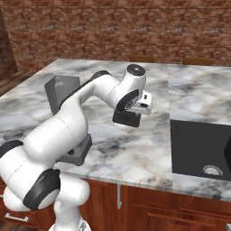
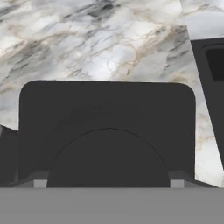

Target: Open the blender lid, put the apple in the blender, close the lid, and start the blender.

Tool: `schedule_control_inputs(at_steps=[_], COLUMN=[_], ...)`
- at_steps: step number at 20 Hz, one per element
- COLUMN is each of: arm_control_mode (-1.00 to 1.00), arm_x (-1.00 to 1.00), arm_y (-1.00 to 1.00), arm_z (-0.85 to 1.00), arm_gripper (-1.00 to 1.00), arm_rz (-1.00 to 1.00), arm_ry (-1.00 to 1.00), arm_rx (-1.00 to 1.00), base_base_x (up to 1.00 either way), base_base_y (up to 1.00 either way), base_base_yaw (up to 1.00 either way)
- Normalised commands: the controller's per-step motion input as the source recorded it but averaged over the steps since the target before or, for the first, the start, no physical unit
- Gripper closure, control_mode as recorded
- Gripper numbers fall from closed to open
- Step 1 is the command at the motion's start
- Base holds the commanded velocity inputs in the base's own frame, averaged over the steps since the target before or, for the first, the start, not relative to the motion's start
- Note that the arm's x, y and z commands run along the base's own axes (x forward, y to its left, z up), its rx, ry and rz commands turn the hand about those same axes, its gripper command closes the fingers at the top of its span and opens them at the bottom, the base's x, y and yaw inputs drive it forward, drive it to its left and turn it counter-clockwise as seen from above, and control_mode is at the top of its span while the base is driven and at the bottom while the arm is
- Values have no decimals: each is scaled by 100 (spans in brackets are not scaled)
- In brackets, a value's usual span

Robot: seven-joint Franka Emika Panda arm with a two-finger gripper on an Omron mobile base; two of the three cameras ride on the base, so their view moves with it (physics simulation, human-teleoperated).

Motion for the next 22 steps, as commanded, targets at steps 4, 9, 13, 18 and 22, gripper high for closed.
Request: schedule_control_inputs(at_steps=[4,9,13,18,22], arm_control_mode=[-100,-100,-100,-100,-100], arm_x=[-11,-6,-9,-10,0], arm_y=[76,69,70,51,60], arm_z=[100,100,97,79,22], arm_gripper=[100,100,100,100,100], arm_rz=[0,0,0,0,0], arm_ry=[1,10,20,19,14], arm_rx=[-7,-6,-3,-1,-3], base_base_x=[0,0,0,0,0], base_base_y=[0,0,0,0,0], base_base_yaw=[0,0,0,0,0])
